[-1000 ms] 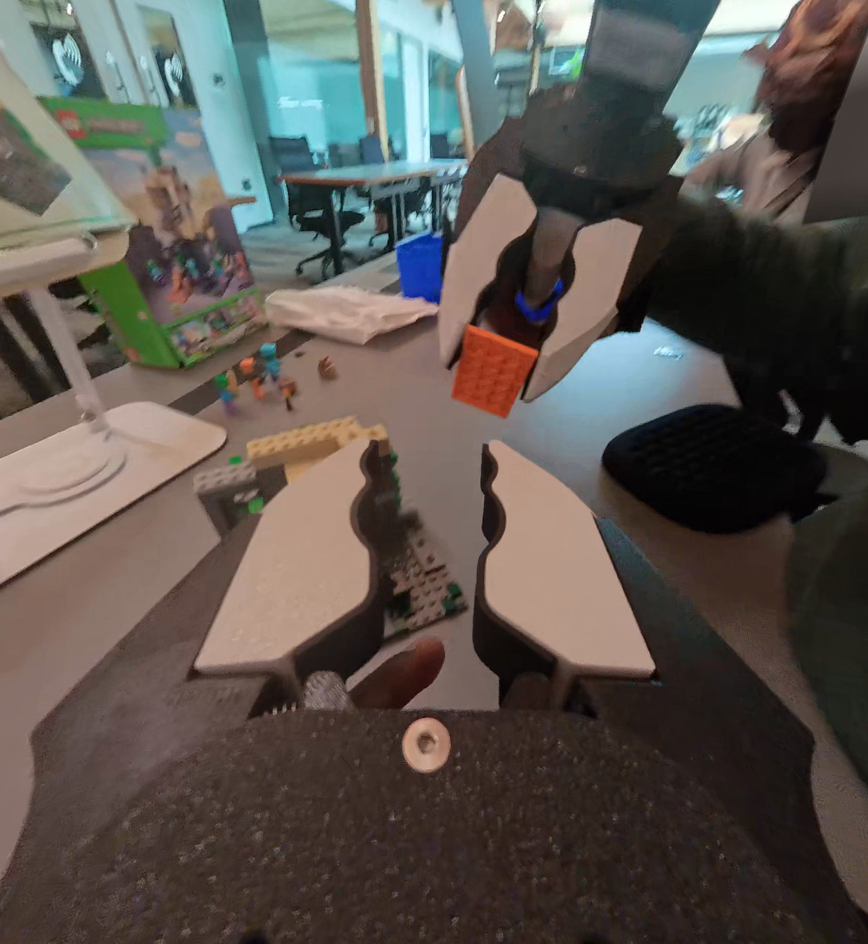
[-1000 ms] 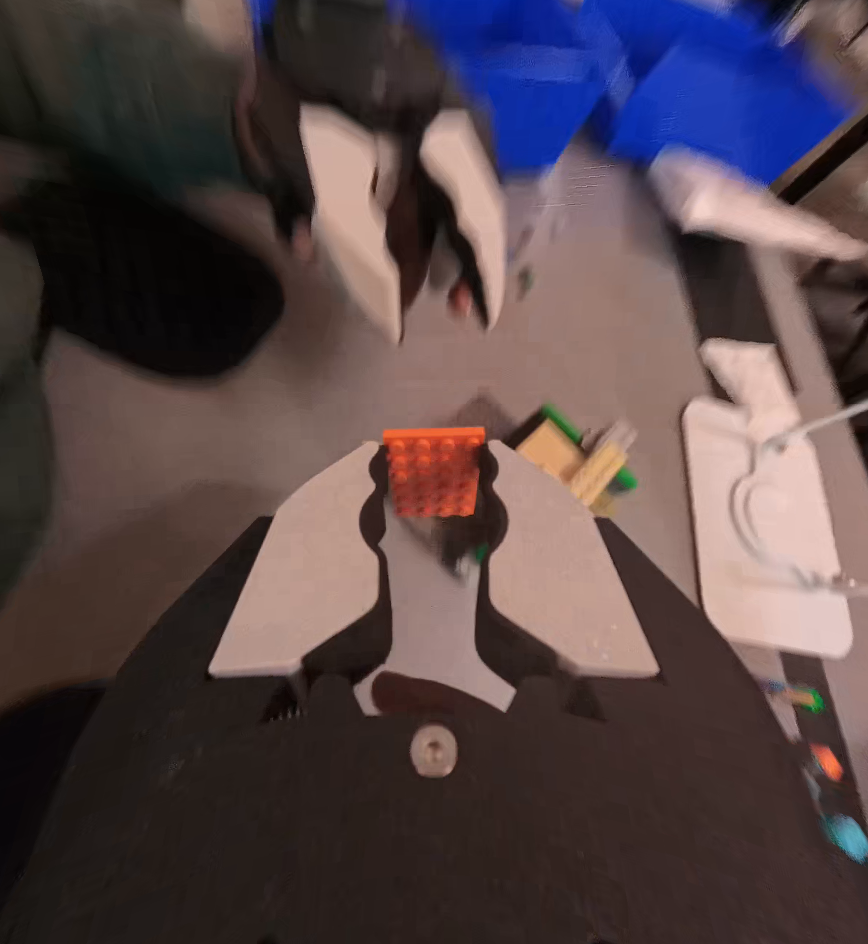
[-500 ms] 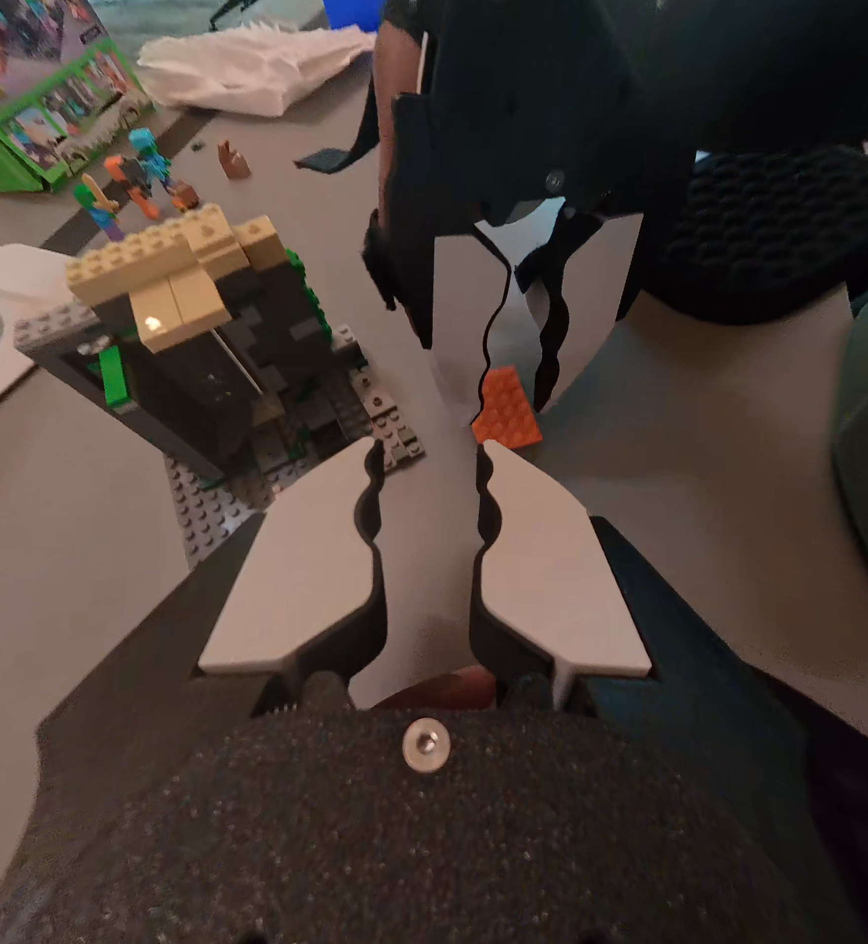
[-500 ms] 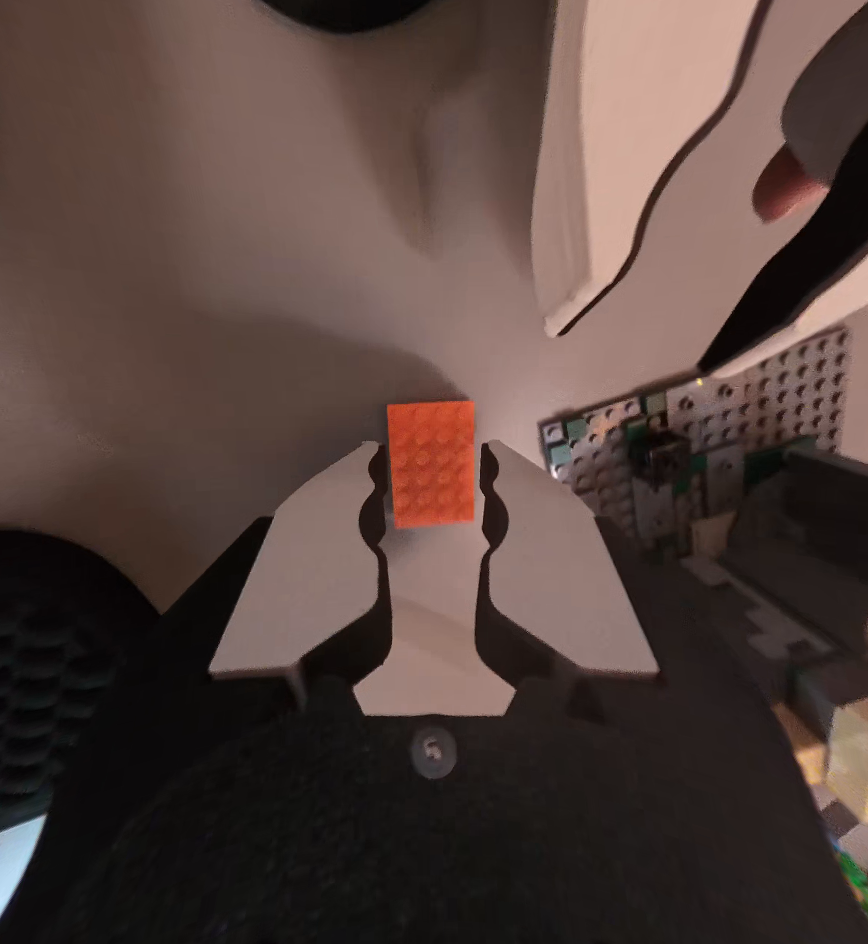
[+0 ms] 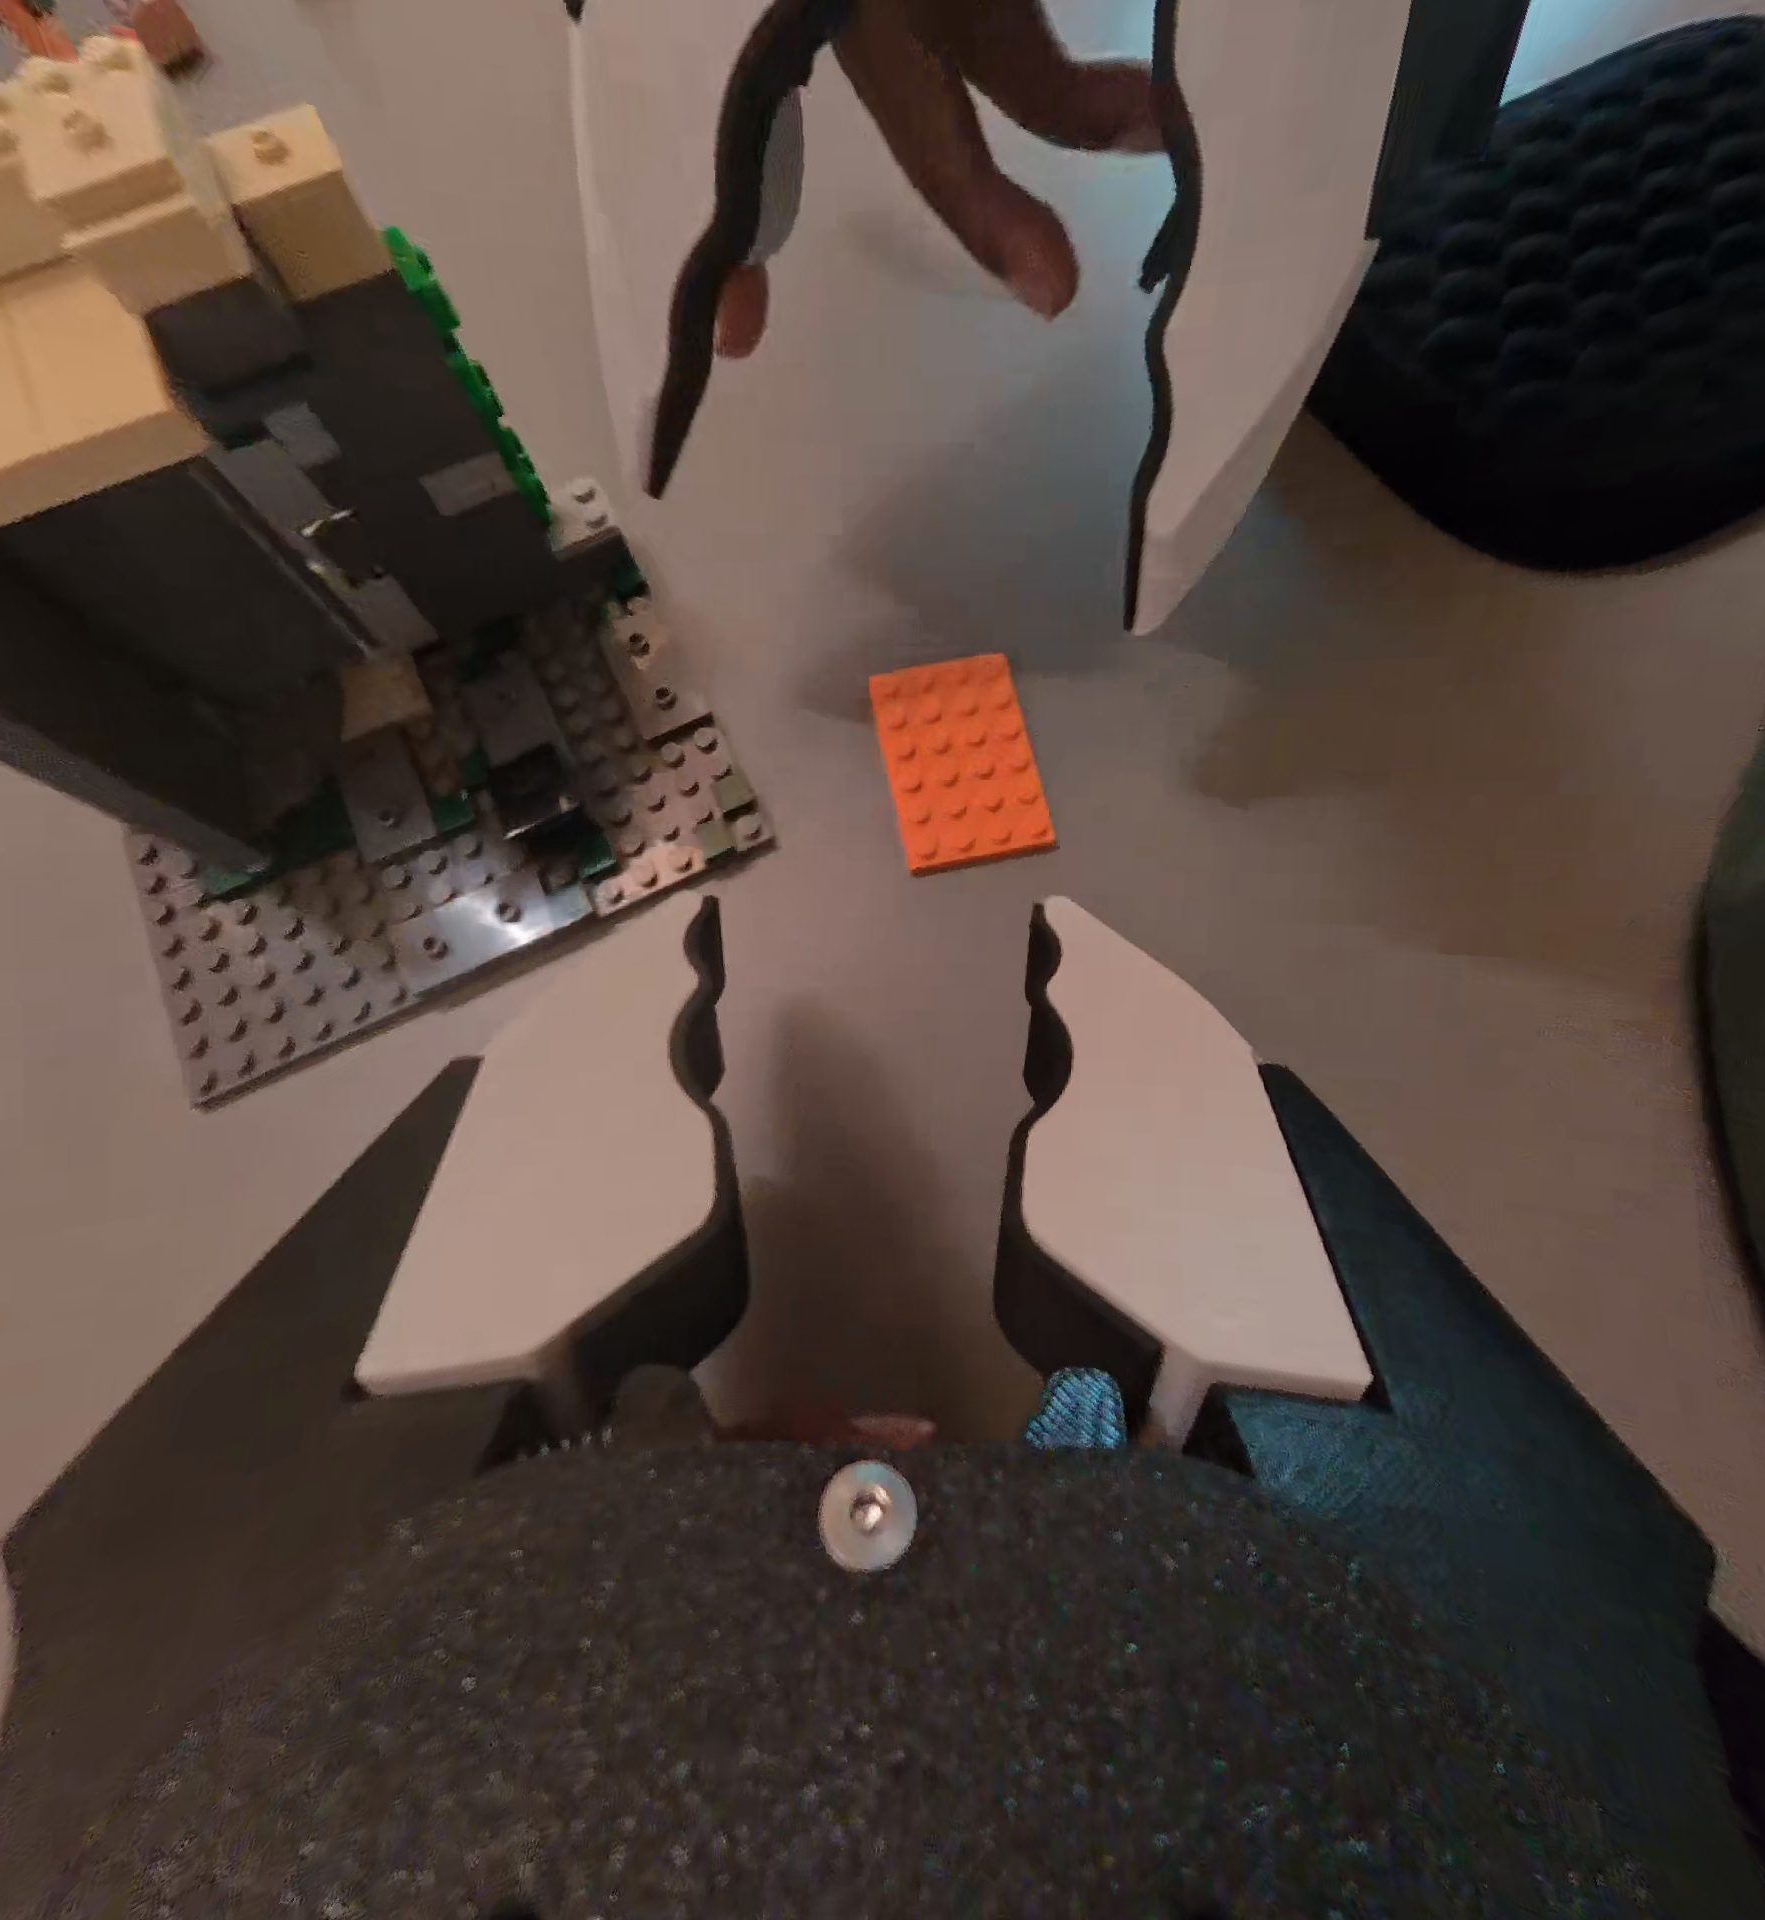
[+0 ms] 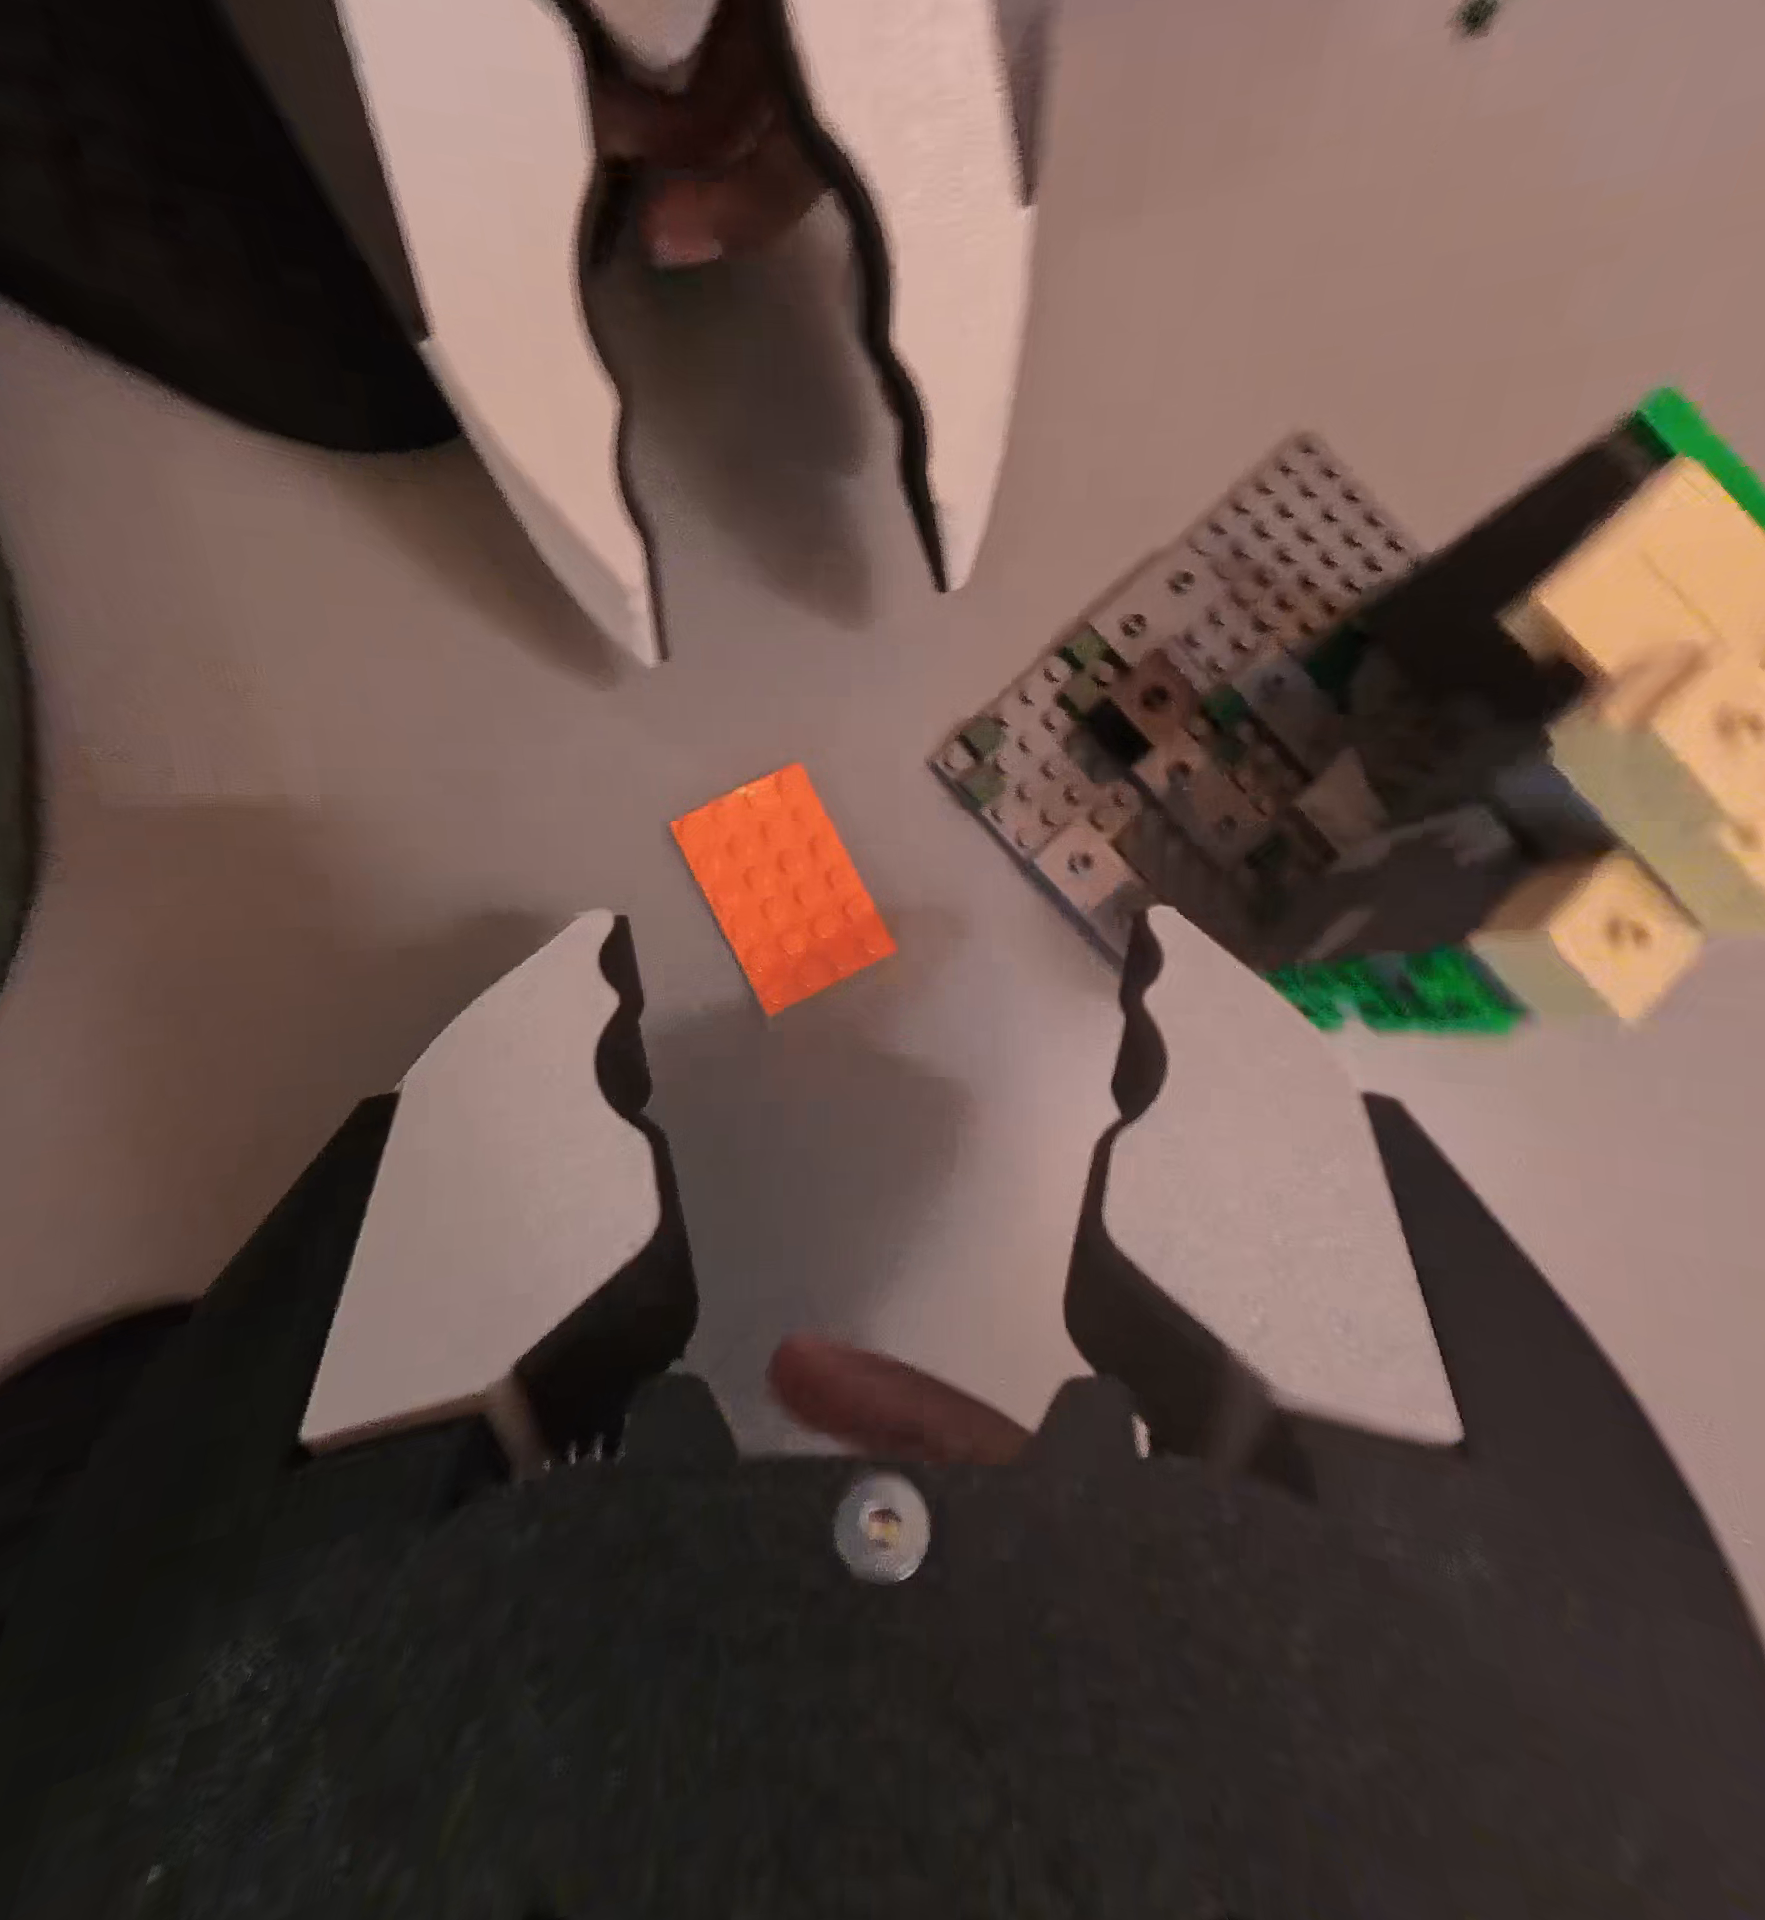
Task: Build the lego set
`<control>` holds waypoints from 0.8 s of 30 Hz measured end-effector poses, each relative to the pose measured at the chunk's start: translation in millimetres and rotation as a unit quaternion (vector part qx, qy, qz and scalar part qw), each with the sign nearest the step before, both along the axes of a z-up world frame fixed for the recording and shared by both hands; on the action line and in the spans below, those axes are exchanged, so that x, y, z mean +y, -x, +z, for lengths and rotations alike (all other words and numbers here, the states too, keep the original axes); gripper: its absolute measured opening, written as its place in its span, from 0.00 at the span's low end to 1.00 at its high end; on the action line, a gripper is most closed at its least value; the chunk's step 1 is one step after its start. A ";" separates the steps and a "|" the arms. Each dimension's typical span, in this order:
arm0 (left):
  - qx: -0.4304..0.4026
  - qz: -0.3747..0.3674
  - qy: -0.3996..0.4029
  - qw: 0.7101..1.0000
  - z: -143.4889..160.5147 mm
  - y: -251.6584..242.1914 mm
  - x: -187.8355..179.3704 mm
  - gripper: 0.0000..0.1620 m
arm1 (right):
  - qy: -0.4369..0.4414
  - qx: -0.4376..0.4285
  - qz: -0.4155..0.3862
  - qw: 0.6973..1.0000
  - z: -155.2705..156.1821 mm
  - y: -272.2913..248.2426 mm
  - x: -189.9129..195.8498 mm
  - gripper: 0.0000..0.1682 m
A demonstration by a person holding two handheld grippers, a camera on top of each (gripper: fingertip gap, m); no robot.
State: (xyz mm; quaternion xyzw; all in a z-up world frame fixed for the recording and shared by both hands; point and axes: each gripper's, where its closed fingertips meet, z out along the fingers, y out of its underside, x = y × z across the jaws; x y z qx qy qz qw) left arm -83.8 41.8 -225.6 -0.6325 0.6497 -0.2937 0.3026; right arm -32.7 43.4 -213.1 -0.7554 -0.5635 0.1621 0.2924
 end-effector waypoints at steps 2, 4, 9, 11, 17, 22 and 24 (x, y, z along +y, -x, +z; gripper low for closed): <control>0.004 0.001 0.018 1.000 1.7 -10.4 -5.0 0.35 | -0.024 0.042 -0.043 0.998 3.5 -8.4 4.1 0.48; 0.024 -0.003 0.019 1.000 -1.9 -18.4 -9.0 0.35 | -0.045 0.083 -0.080 0.992 8.3 -16.5 6.9 0.40; 0.063 -0.006 0.030 0.998 -13.2 -32.5 -18.8 0.35 | -0.086 0.166 -0.159 0.969 20.7 -39.7 14.2 0.17; 0.072 0.000 0.034 0.997 -16.7 -35.8 -19.5 0.35 | -0.102 0.176 -0.184 0.962 23.0 -50.2 18.1 0.10; 0.088 0.016 0.040 0.995 -23.8 -39.3 -18.1 0.31 | -0.150 0.209 -0.234 0.938 39.5 -68.6 29.2 0.00; 0.100 0.029 0.022 0.994 -24.7 -33.9 -12.3 0.20 | -0.165 0.248 -0.235 0.925 49.1 -71.5 29.0 0.00; 0.101 0.034 0.021 0.994 -24.7 -31.3 -11.3 0.20 | -0.176 0.248 -0.236 0.923 48.0 -73.6 30.0 0.00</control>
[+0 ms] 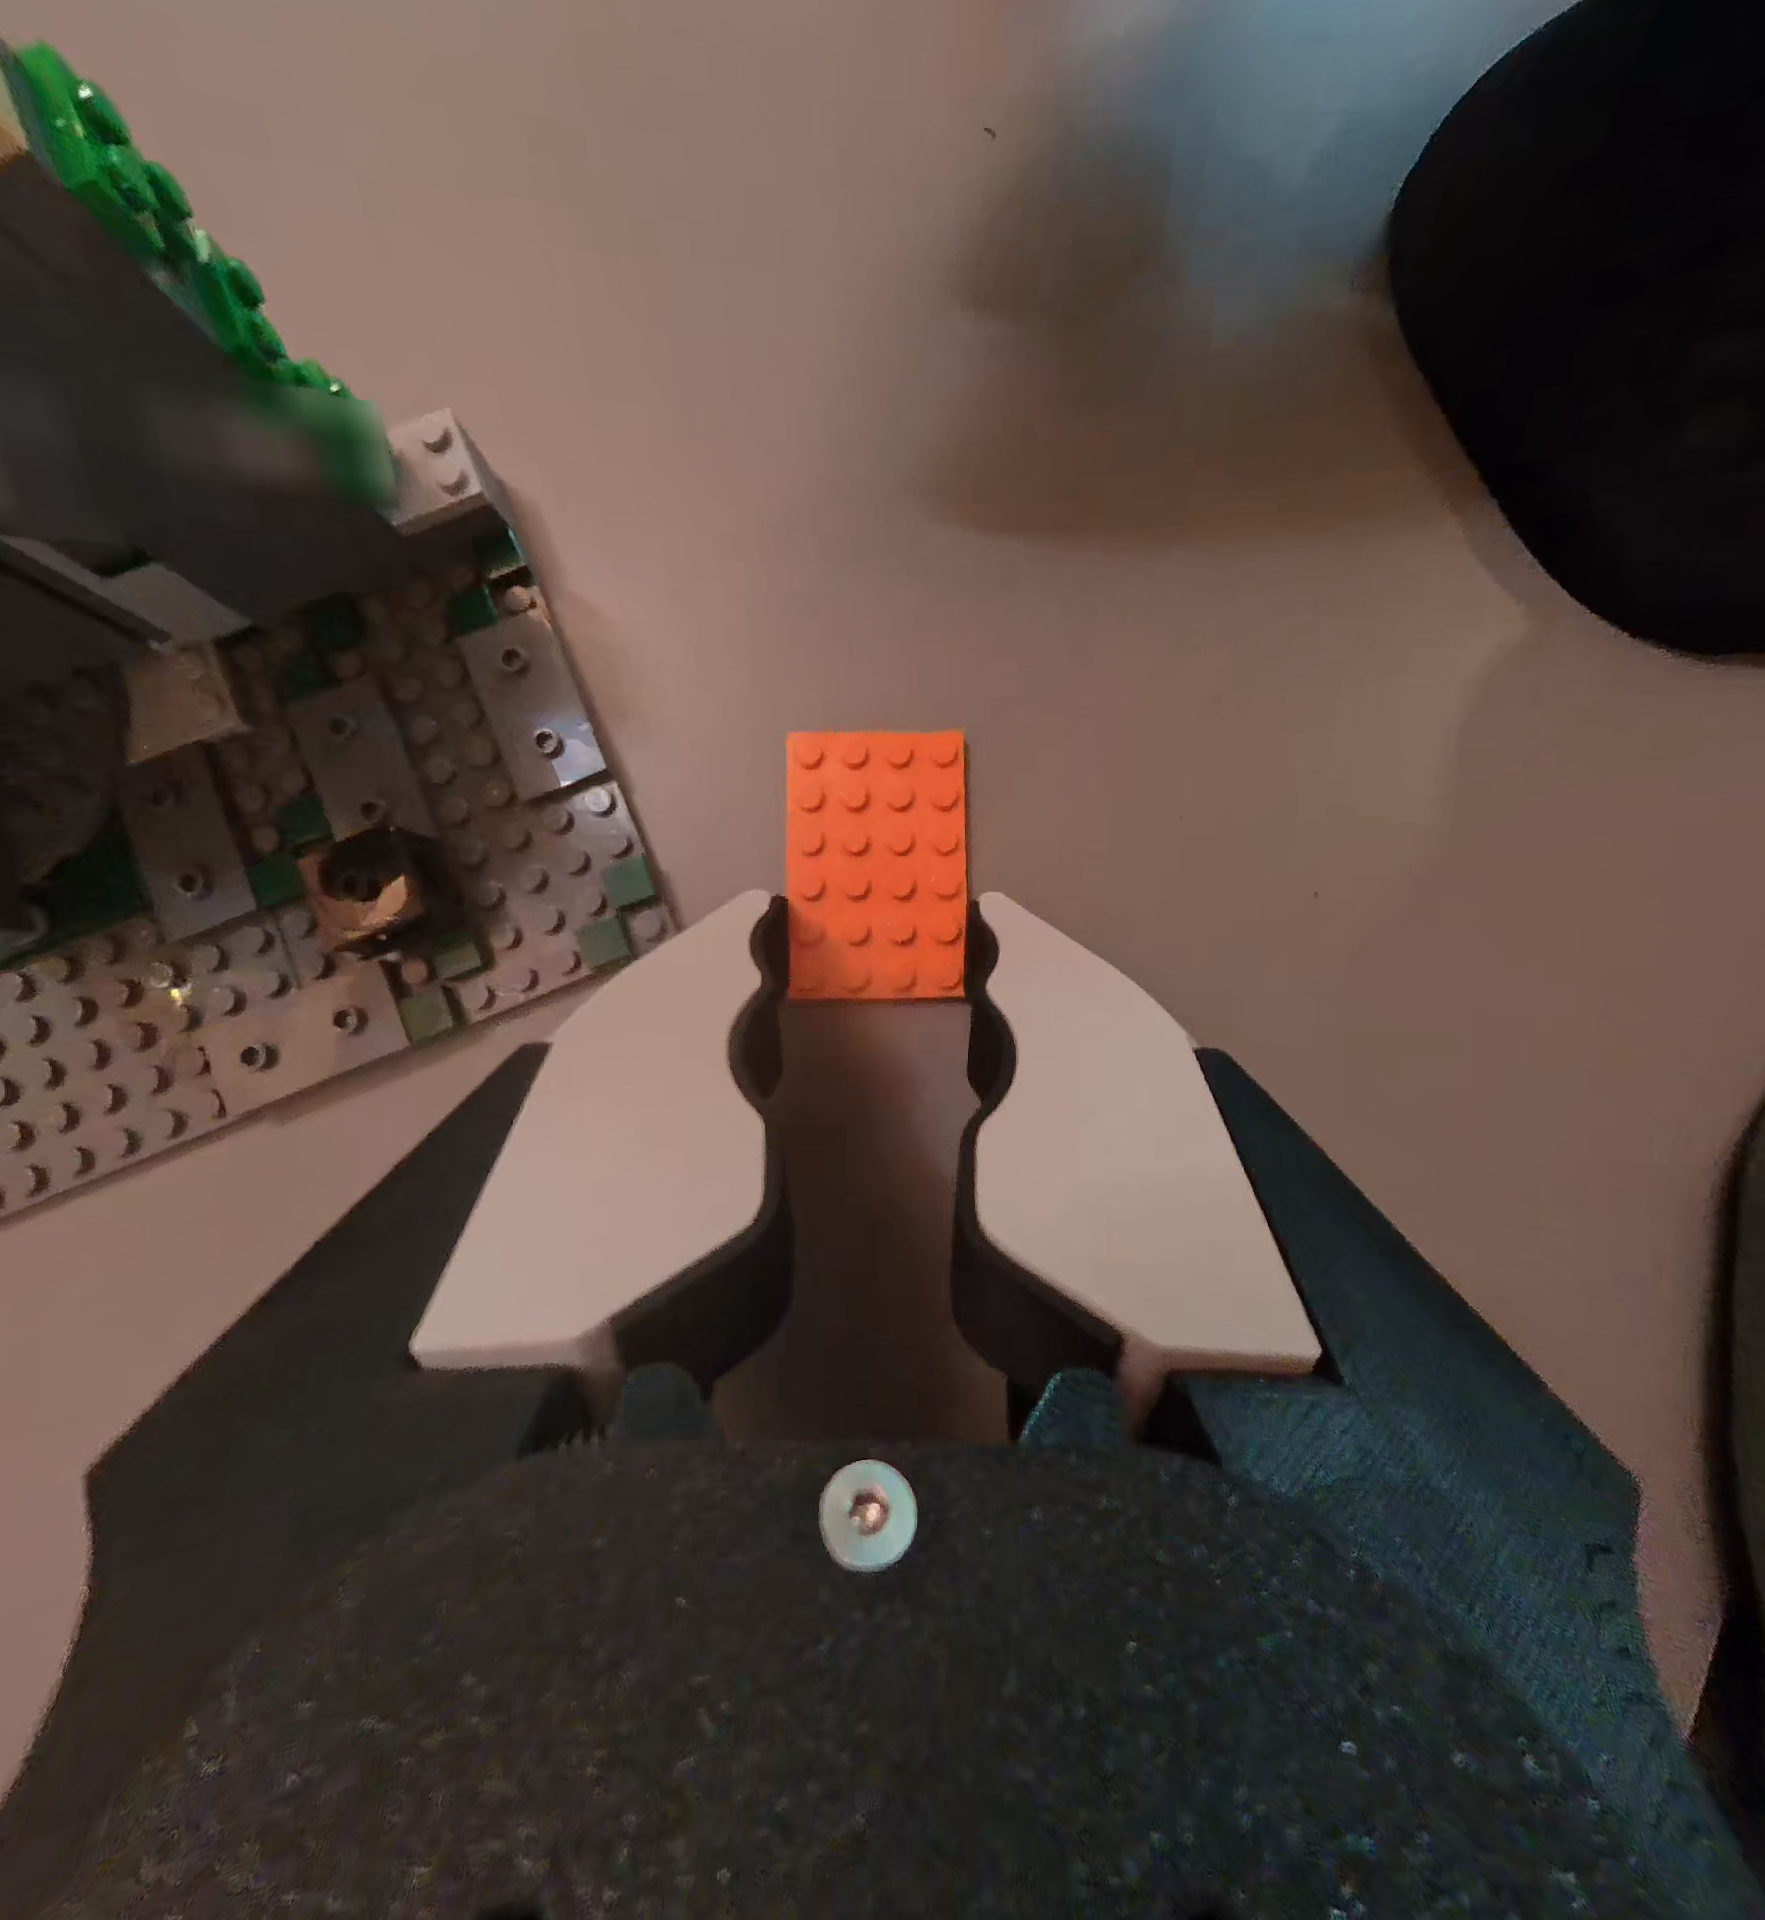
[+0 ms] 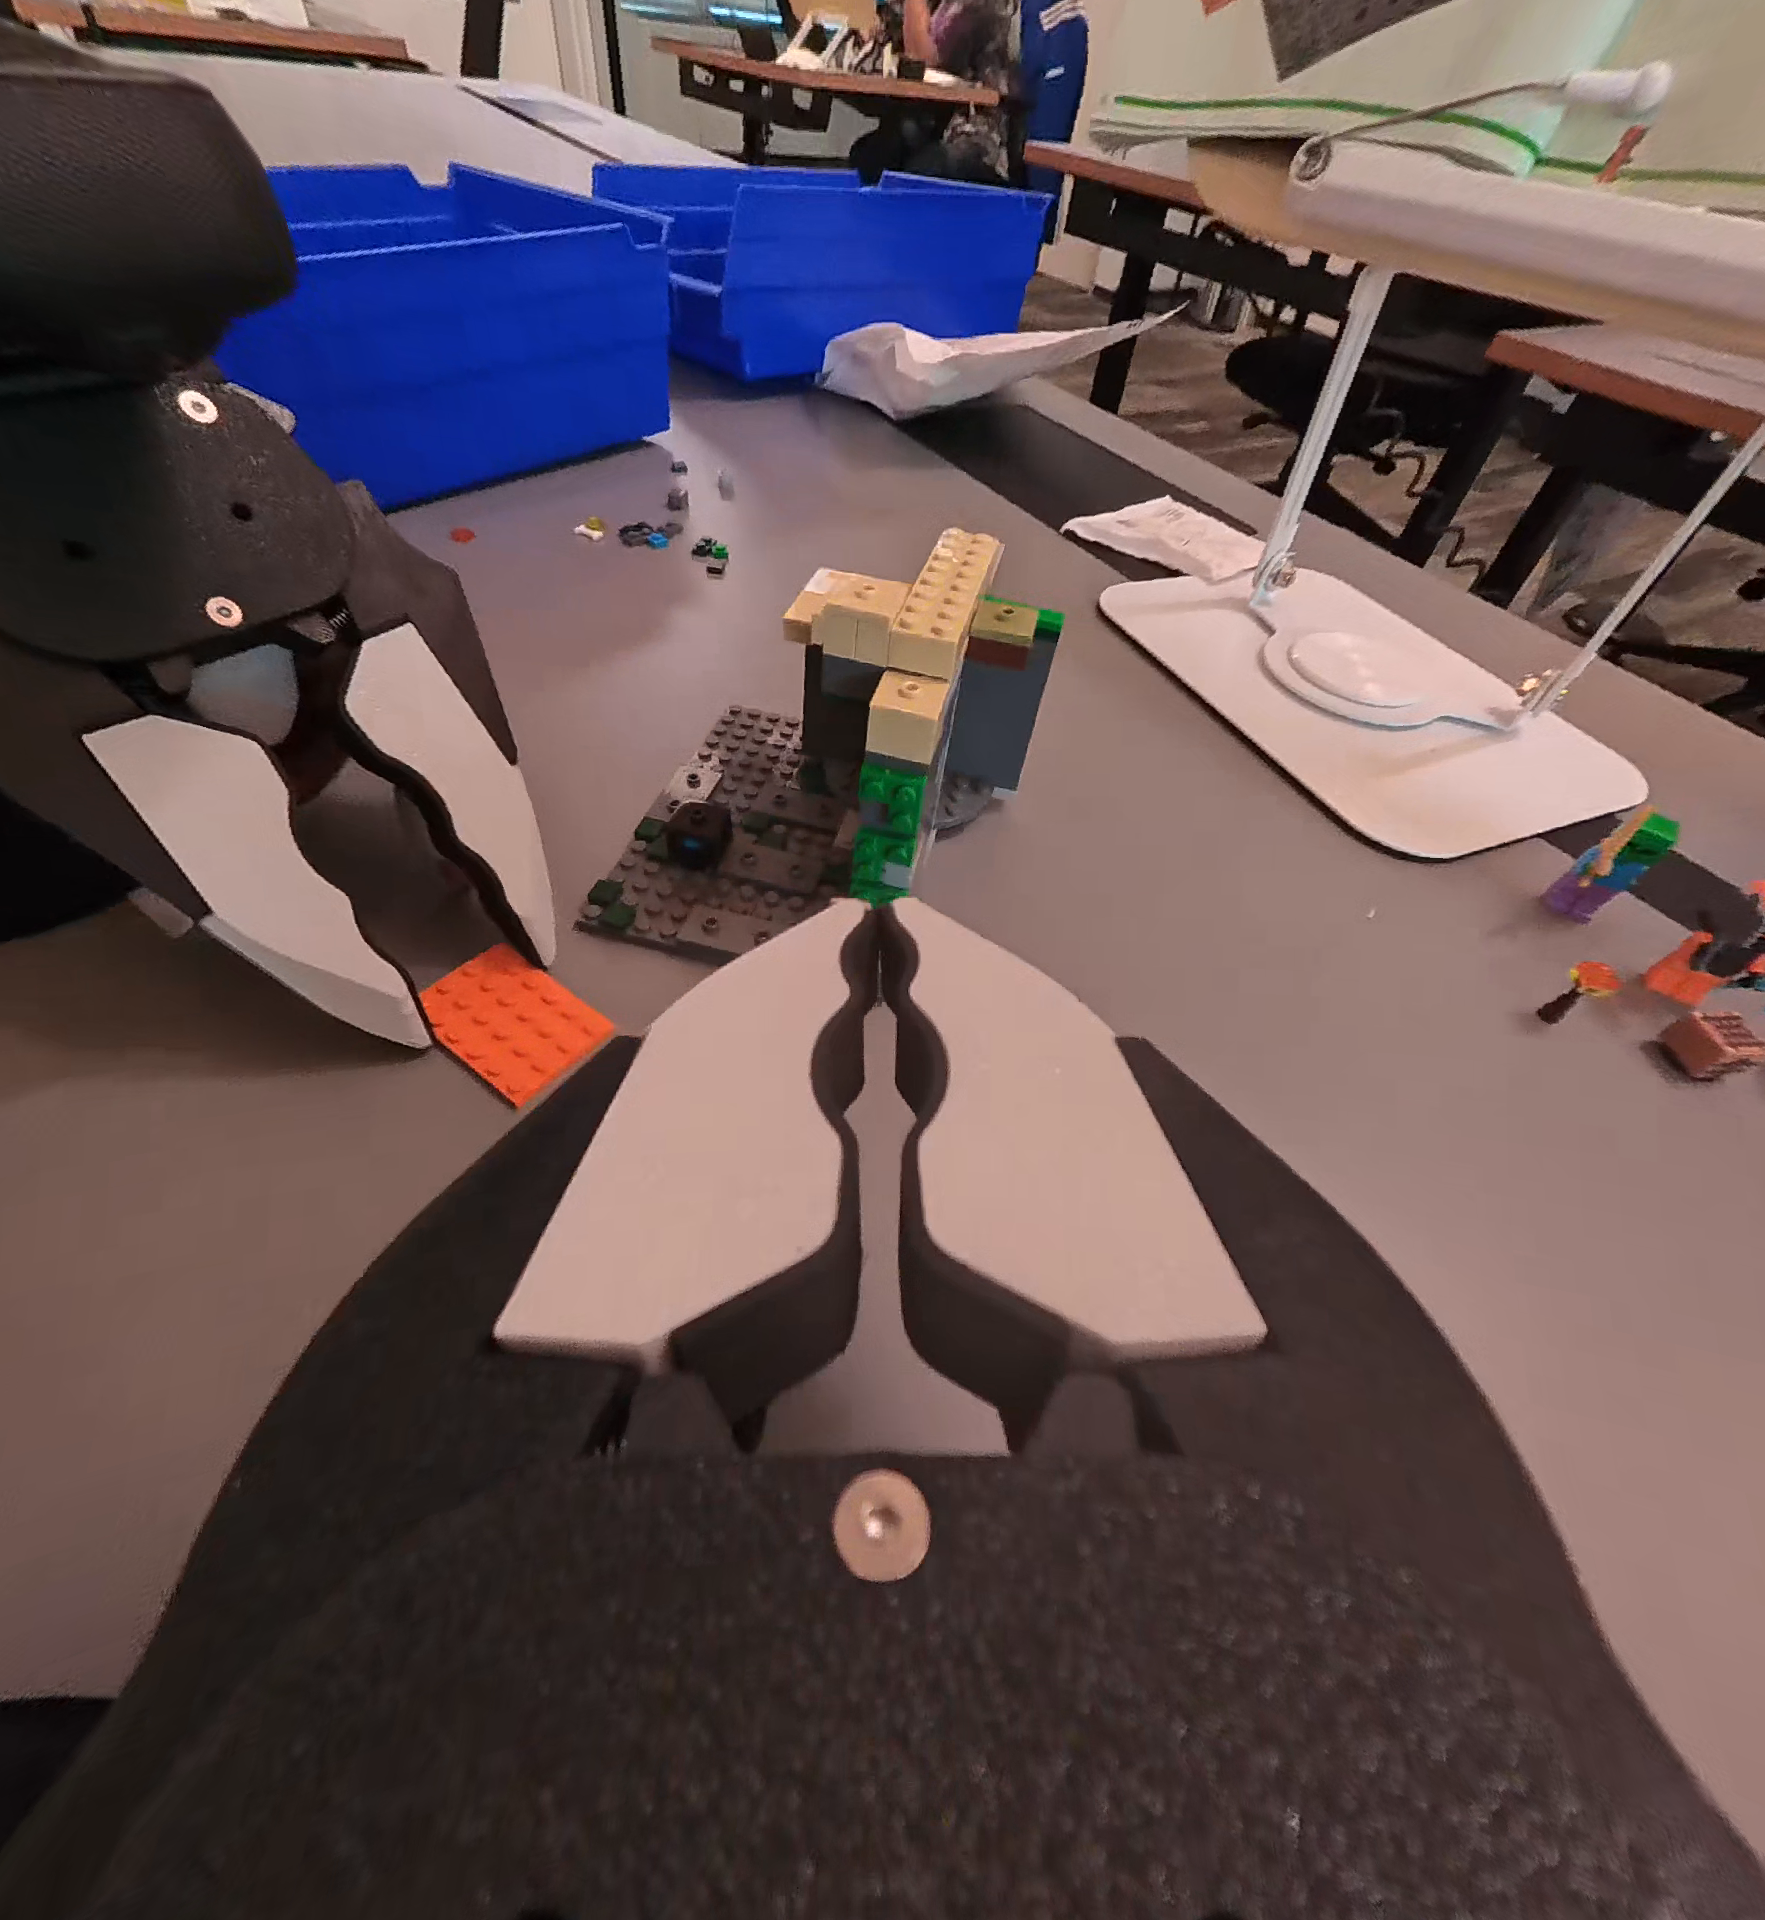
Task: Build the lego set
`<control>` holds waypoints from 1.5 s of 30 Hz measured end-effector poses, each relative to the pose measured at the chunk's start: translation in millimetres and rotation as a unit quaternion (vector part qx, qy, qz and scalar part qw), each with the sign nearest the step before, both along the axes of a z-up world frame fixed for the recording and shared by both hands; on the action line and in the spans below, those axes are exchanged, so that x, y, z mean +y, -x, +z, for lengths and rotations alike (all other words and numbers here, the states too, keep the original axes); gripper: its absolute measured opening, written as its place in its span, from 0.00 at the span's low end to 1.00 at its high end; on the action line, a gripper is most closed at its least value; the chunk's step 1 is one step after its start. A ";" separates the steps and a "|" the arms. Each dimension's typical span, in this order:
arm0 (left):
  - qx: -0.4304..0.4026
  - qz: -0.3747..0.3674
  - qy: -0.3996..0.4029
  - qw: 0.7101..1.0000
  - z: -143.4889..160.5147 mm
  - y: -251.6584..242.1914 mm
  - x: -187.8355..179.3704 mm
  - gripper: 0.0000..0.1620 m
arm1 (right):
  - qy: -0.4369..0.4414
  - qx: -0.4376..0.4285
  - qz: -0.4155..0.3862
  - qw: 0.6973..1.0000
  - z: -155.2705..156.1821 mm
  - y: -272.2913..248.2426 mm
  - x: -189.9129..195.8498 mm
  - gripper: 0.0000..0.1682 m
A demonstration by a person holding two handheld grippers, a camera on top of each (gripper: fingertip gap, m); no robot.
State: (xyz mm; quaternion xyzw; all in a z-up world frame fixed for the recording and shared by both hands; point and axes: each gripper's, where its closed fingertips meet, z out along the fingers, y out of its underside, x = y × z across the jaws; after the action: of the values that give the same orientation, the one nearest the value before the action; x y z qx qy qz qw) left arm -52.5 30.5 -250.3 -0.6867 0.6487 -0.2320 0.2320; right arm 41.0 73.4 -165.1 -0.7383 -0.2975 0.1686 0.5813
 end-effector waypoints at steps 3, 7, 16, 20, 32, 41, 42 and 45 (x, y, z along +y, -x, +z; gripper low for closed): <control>-0.004 0.011 -0.015 1.000 2.9 7.4 4.7 0.20 | -0.008 -0.015 -0.004 1.000 -4.0 -2.0 0.7 0.00; -0.025 0.059 -0.006 0.998 19.1 30.9 24.8 0.19 | -0.004 -0.001 -0.008 1.000 -4.8 -3.4 2.7 0.03; 0.001 0.209 -0.033 0.977 19.0 102.6 113.5 0.20 | 0.015 0.029 -0.017 0.999 -9.2 -3.9 6.1 0.15; 0.002 0.215 -0.022 0.976 14.6 107.3 121.6 0.20 | 0.013 0.029 -0.022 0.999 -10.4 -3.6 7.3 0.18; -0.025 0.209 -0.021 0.977 12.4 107.5 121.6 0.25 | 0.042 0.037 -0.063 0.996 -17.4 -11.5 14.9 0.31; -0.114 0.218 -0.052 0.968 63.5 106.7 108.1 0.27 | 0.036 0.037 -0.063 0.997 -17.2 -10.0 15.1 0.30; -0.127 0.216 -0.059 0.966 74.9 107.8 105.0 0.27 | 0.035 0.037 -0.063 0.997 -17.3 -9.7 15.4 0.30; -0.166 0.220 -0.093 0.957 115.2 120.3 100.5 0.26 | 0.037 0.035 -0.061 0.997 -19.0 -7.8 15.2 0.29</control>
State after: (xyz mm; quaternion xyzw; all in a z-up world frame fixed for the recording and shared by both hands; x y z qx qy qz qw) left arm -172.8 131.0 -135.1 -0.7398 0.4528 -0.2242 0.4443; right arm 48.8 88.6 -184.1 -0.7695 -0.2250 0.1697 0.5732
